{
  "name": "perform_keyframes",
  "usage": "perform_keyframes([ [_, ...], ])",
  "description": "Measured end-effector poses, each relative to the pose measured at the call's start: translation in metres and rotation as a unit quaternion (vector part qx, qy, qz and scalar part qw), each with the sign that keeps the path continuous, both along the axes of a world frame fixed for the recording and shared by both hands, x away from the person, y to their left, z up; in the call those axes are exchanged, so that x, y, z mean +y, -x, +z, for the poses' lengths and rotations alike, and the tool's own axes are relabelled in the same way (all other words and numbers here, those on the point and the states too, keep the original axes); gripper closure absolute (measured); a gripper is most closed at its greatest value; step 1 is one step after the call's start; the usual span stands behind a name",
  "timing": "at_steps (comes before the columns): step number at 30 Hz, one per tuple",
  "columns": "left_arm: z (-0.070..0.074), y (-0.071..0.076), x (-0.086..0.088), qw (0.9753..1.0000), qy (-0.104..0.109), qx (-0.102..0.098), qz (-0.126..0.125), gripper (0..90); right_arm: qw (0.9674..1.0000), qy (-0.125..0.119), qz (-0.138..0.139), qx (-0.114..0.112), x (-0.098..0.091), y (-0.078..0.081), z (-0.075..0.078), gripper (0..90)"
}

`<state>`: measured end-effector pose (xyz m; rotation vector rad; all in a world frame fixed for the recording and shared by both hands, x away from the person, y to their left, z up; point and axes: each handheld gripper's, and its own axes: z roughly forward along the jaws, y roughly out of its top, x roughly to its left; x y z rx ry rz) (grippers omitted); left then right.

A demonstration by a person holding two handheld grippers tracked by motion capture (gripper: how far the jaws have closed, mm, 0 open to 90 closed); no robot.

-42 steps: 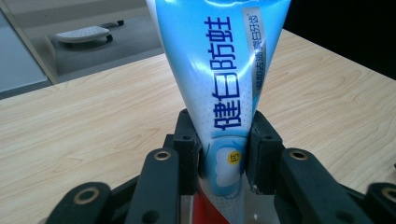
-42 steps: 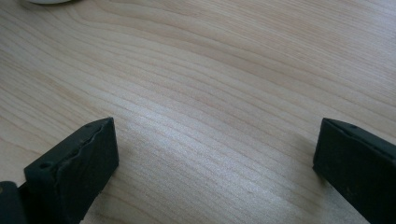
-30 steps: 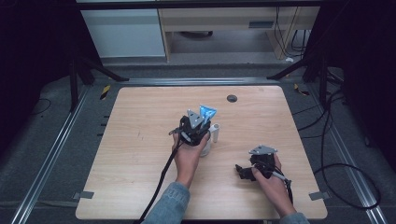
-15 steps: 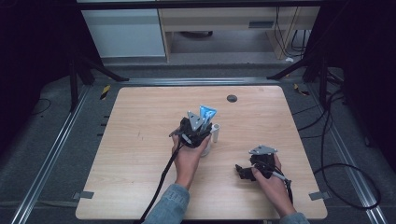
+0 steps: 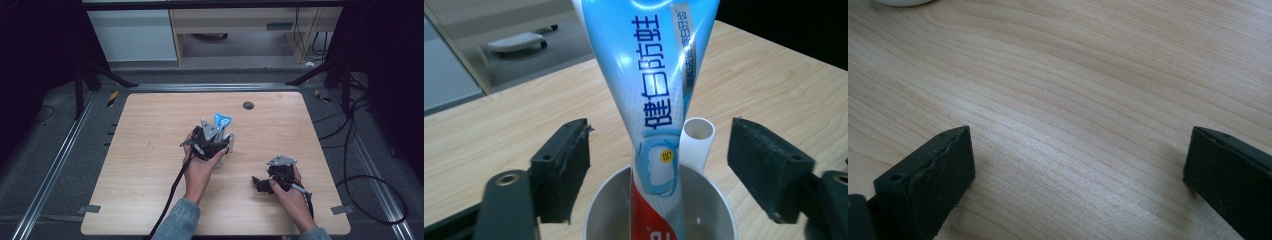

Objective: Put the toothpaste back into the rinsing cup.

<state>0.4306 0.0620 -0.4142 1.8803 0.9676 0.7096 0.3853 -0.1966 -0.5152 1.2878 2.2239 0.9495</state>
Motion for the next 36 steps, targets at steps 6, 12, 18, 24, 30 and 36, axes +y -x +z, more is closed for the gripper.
perform_keyframes([
  [6,0.005,0.005,-0.002,0.9998,-0.018,-0.001,-0.011,14.9,1.0,0.0,0.001,0.0,0.0,0.0,0.0,0.3],
  [12,0.008,0.01,-0.001,0.9994,-0.015,0.017,-0.025,5.4,1.0,0.0,0.001,0.0,0.0,0.0,0.0,0.3],
  [18,0.012,0.014,0.005,0.999,-0.019,0.03,-0.028,3.9,1.0,0.001,0.002,-0.001,0.0,0.0,0.0,0.3],
  [24,0.012,0.014,0.005,0.9984,-0.008,0.043,-0.035,3.9,1.0,0.0,0.0,0.001,0.0,-0.001,0.0,0.3],
  [30,0.014,0.022,0.008,0.9982,-0.011,0.043,-0.04,3.9,1.0,0.001,-0.001,0.0,0.0,0.0,0.0,0.3],
  [36,0.01,0.022,0.017,0.9977,-0.015,0.051,-0.041,3.9,1.0,0.0,-0.002,0.0,0.001,0.0,0.0,0.3],
])
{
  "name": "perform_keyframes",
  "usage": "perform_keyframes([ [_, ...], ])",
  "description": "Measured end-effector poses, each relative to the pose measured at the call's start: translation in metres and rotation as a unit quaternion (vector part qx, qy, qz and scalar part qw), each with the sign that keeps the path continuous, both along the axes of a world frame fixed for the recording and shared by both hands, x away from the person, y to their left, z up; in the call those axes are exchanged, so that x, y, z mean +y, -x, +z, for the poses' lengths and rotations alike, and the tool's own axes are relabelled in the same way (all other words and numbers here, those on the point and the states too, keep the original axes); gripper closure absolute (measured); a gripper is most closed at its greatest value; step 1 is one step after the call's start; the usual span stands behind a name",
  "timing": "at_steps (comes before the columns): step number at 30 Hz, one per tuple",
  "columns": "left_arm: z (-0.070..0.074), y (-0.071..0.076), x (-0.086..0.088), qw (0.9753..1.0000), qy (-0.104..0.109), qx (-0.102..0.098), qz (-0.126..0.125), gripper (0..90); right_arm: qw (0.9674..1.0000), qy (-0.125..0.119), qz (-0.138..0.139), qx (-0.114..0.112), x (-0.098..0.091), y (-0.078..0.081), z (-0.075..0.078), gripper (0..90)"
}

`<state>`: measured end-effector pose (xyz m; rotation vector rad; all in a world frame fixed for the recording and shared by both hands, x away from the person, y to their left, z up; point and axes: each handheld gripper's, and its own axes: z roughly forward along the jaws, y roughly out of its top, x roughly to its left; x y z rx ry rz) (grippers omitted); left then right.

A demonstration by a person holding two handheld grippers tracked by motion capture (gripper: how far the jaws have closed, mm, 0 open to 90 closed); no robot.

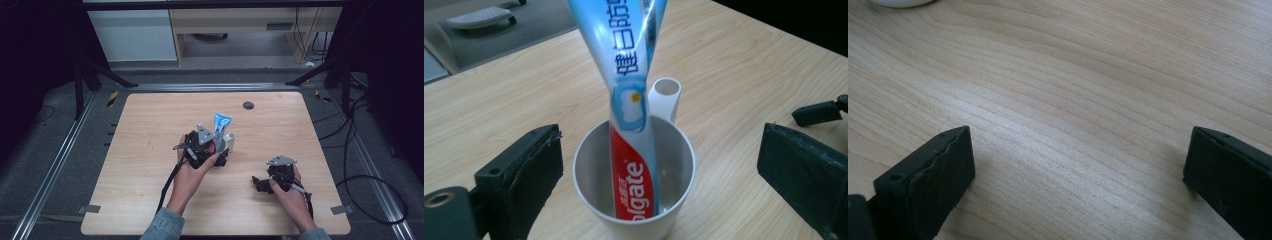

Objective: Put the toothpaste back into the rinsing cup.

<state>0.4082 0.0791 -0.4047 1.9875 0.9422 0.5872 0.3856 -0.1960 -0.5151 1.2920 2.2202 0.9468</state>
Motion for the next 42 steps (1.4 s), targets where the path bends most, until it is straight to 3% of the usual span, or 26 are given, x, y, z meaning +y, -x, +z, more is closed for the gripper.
perform_keyframes([
  [9,-0.008,0.016,0.012,0.9998,-0.015,-0.003,-0.012,3.9,1.0,0.0,0.0,0.0,0.0,0.0,0.0,0.3],
  [16,-0.02,0.023,0.034,0.9988,-0.042,0.012,-0.023,4.2,1.0,0.0,0.0,0.0,0.0,0.0,0.0,0.3],
  [20,-0.028,0.022,0.045,0.9984,-0.047,0.021,-0.024,4.4,1.0,0.0,0.0,0.0,0.0,0.0,0.0,0.3],
  [24,-0.039,0.022,0.051,0.9968,-0.07,0.031,-0.022,4.4,1.0,0.0,0.0,0.0,0.0,0.0,0.0,0.3],
  [42,-0.069,0.01,0.072,0.9941,-0.082,0.072,0.0,4.6,1.0,0.0,0.0,0.0,0.0,0.0,0.0,0.3],
])
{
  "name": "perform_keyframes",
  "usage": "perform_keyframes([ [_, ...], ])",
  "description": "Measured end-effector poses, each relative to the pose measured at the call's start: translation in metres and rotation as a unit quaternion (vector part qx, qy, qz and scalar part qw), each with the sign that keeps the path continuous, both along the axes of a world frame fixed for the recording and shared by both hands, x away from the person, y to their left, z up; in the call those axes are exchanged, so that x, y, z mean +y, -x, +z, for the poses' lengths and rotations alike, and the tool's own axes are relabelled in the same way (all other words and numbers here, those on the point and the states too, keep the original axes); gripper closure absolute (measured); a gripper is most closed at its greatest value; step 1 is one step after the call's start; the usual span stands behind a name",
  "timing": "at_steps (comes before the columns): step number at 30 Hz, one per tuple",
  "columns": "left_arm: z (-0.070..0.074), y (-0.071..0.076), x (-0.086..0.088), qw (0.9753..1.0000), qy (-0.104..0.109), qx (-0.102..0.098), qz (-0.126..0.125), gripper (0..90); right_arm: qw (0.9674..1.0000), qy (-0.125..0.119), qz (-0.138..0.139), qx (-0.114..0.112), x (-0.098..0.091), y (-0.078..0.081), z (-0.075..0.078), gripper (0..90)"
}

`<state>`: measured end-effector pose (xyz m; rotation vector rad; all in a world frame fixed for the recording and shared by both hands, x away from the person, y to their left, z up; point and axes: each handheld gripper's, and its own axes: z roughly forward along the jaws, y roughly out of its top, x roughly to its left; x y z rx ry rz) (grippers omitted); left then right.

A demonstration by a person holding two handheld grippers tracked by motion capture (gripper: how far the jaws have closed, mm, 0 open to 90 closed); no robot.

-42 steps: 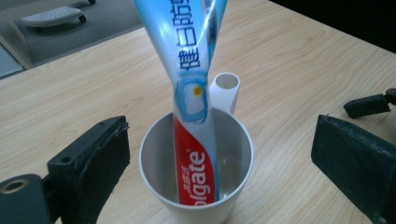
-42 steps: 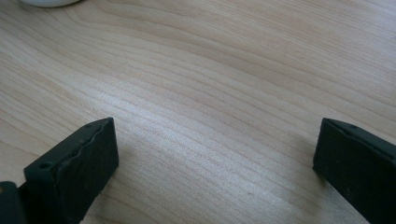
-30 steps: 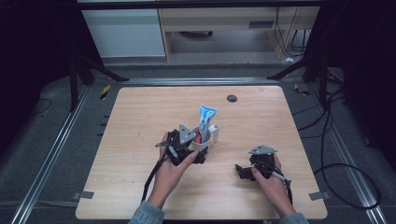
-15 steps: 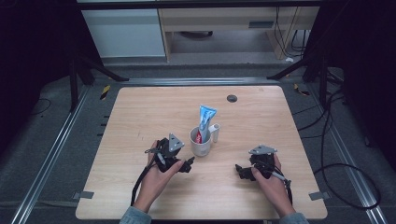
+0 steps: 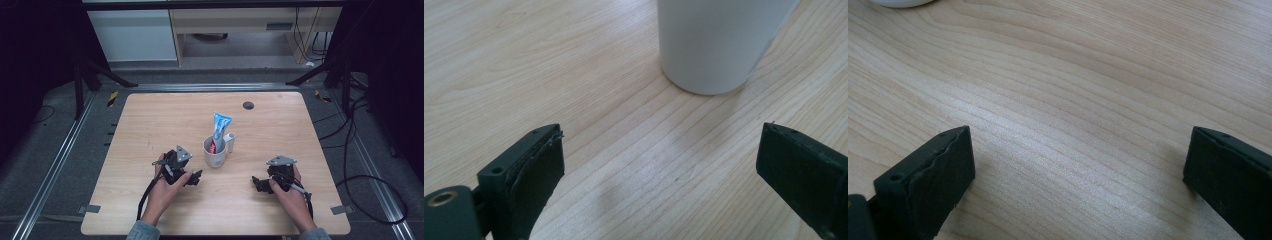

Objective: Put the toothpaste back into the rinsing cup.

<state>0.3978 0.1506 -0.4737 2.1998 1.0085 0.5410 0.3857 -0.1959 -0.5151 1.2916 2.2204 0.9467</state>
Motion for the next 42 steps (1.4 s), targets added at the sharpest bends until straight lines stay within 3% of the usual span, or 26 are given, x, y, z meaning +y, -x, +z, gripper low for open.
perform_keyframes([
  [12,-0.013,-0.001,0.013,0.9998,0.006,0.01,0.016,4.9,1.0,0.0,0.0,0.0,0.0,0.0,0.0,0.3],
  [16,-0.017,-0.003,0.018,0.9992,0.026,0.025,0.02,5.3,1.0,0.0,0.0,0.0,0.0,0.0,0.0,0.3],
  [25,-0.022,-0.009,0.035,0.9982,0.013,0.027,0.053,5.4,1.0,0.0,0.0,0.0,0.0,0.0,0.0,0.3],
  [32,-0.024,-0.013,0.061,0.9961,0.01,0.027,0.084,5.5,1.0,0.0,0.0,0.0,0.0,0.0,0.0,0.3],
  [42,-0.026,-0.022,0.101,0.9899,0.011,0.026,0.139,5.4,1.0,0.0,0.0,0.0,0.0,0.0,0.0,0.3],
])
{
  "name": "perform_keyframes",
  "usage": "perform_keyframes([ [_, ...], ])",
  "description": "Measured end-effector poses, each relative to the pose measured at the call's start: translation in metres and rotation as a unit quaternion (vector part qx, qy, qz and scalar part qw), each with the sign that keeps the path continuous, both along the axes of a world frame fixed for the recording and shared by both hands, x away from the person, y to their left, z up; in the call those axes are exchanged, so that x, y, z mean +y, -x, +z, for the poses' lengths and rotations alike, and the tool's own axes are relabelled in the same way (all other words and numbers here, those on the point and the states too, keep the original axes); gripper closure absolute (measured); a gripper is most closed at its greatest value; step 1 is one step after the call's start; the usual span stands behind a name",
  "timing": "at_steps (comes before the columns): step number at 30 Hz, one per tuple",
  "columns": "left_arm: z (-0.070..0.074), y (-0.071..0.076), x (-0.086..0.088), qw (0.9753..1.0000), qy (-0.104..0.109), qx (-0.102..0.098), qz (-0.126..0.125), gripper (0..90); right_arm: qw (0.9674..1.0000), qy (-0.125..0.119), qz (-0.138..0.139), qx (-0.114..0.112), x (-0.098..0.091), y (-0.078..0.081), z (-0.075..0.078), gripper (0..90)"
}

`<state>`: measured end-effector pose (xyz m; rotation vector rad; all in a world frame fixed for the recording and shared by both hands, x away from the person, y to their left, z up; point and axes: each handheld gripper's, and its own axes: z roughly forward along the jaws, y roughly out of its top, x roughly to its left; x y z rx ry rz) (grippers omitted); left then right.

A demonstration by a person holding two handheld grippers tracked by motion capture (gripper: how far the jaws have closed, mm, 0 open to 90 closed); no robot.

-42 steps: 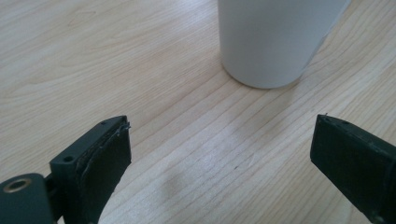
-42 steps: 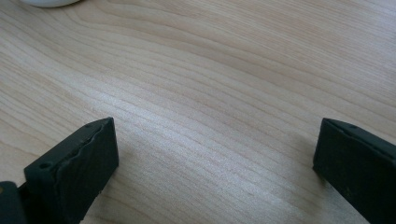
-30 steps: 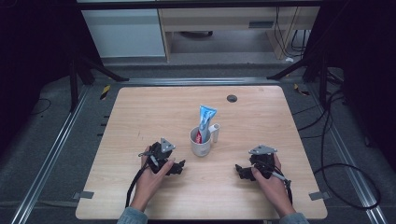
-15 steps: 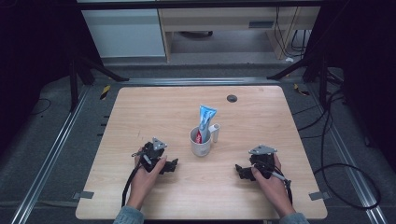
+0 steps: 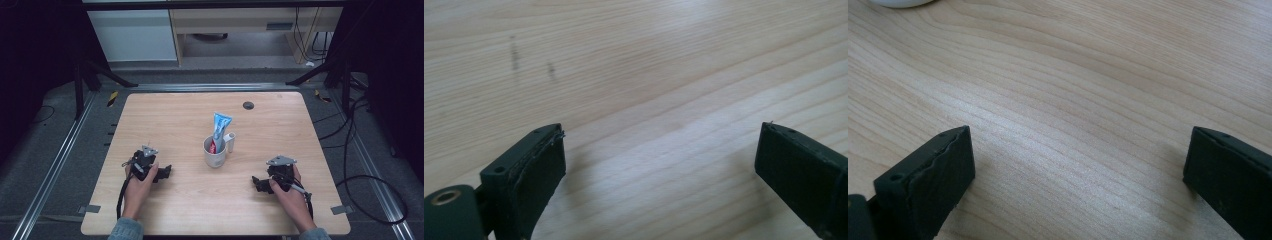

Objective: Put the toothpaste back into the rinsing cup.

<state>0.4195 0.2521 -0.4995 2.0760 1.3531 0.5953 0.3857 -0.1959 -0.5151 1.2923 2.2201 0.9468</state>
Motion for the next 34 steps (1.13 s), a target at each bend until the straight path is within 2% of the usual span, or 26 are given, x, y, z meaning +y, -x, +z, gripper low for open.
perform_keyframes([
  [5,-0.002,-0.006,0.017,0.9999,-0.002,0.002,0.015,5.5,1.0,0.0,0.0,0.0,0.0,0.0,0.0,0.3],
  [11,-0.005,-0.012,0.029,0.9995,0.013,0.001,0.028,5.1,1.0,0.0,0.0,0.0,0.0,0.0,0.0,0.3],
  [18,-0.007,-0.016,0.032,0.9995,0.017,-0.007,0.024,4.0,1.0,0.0,0.0,0.0,0.0,0.0,0.0,0.3],
  [21,-0.01,-0.016,0.034,0.9994,0.022,-0.017,0.02,2.1,1.0,0.0,0.0,0.0,0.0,0.0,0.0,0.3],
  [34,-0.01,-0.017,0.035,0.9995,0.021,-0.013,0.021,0.0,1.0,-0.001,0.0,0.0,0.0,0.0,0.0,0.3],
])
